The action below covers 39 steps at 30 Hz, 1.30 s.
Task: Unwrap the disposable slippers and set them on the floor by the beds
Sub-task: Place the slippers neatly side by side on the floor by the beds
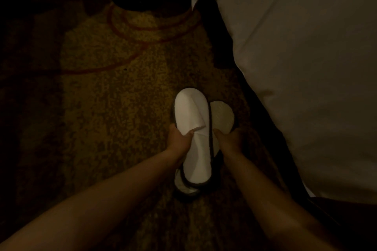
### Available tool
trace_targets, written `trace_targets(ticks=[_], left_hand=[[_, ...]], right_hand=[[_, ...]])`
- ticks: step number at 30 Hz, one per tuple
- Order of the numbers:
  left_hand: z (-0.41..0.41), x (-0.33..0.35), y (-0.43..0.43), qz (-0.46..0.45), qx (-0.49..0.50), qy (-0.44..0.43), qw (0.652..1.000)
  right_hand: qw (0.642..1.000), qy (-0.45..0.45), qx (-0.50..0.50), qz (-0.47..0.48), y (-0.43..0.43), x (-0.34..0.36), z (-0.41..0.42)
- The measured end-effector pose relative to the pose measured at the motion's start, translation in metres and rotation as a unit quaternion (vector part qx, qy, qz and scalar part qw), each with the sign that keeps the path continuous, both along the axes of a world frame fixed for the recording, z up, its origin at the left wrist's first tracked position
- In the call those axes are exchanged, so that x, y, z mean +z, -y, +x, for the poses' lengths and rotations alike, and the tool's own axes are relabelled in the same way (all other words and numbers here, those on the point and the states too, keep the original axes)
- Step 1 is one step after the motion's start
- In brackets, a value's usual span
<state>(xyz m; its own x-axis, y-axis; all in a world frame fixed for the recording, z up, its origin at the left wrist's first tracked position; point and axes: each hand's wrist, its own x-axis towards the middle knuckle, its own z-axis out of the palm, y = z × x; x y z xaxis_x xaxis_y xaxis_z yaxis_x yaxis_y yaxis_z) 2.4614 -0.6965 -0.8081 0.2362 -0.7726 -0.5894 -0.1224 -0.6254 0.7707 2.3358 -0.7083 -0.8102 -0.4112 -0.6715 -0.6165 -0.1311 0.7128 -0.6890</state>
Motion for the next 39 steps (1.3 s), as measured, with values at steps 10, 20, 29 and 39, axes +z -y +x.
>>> trace_targets(ticks=[10, 20, 29, 39], left_hand=[[0.016, 0.005, 0.003, 0.05, -0.04, 0.11, 0.992], [0.036, 0.005, 0.002, 0.004, -0.123, 0.183, 0.975], [0.051, -0.002, 0.007, 0.071, -0.046, 0.117, 0.989], [0.05, 0.0, -0.002, 0.13, 0.0, 0.022, 0.991]], right_hand=[[0.994, -0.054, 0.034, -0.085, 0.004, 0.013, -0.015], [0.922, -0.266, 0.162, -0.229, 0.016, 0.043, -0.006], [0.751, -0.441, 0.461, -0.172, -0.018, 0.009, -0.007], [0.82, -0.354, 0.446, -0.059, 0.0, -0.011, -0.033]])
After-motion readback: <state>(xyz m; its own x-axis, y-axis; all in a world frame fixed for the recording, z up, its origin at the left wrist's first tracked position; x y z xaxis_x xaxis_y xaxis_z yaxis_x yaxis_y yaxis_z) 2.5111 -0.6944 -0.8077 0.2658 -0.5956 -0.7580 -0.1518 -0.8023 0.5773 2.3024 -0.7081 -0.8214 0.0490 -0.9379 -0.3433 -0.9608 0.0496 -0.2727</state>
